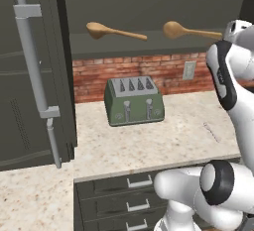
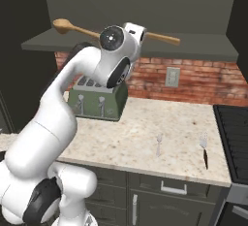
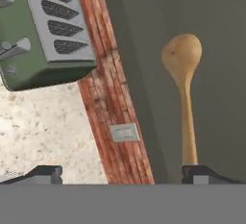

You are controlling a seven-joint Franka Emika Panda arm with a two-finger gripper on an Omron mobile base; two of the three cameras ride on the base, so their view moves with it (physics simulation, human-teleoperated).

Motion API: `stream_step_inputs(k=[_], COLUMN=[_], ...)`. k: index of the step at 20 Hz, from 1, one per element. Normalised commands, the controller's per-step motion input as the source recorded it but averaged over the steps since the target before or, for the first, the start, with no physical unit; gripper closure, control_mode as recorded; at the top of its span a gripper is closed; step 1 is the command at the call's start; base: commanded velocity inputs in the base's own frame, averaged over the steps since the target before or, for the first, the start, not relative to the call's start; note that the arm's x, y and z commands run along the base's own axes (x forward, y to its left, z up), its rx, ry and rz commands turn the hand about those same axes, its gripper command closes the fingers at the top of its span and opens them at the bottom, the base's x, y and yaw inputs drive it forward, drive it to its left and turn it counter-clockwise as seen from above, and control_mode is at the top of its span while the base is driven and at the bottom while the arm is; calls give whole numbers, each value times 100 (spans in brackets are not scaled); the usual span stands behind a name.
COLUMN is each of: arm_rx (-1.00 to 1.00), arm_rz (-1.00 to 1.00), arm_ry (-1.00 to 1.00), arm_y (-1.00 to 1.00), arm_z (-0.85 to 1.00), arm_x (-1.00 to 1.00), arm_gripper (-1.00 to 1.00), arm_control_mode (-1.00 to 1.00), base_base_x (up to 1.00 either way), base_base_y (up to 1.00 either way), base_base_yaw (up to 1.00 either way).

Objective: Organize the utensils by type. Pick up the wooden spoons from the counter and place them in the open cabinet. Then pick up the metallic utensils from the counter and place them in the open drawer.

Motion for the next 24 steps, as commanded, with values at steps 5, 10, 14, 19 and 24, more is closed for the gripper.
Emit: stream_step_inputs(k=[5, 10, 14, 19, 24], arm_rx=[37, 44, 45, 42, 16], arm_rz=[-41, -40, -45, -44, -25], arm_ry=[16, 14, 15, 15, 0], arm_y=[0, 0, -1, -3, -3], arm_z=[0, -1, -7, -18, -54], arm_x=[-75, -76, -69, -56, -31], arm_gripper=[-100, -100, -100, -100, -100], arm_control_mode=[-100, -100, -100, -100, -100], base_base_x=[0, 0, 0, 0, 0], base_base_y=[0, 0, 0, 0, 0], base_base_yaw=[0, 0, 0, 0, 0])
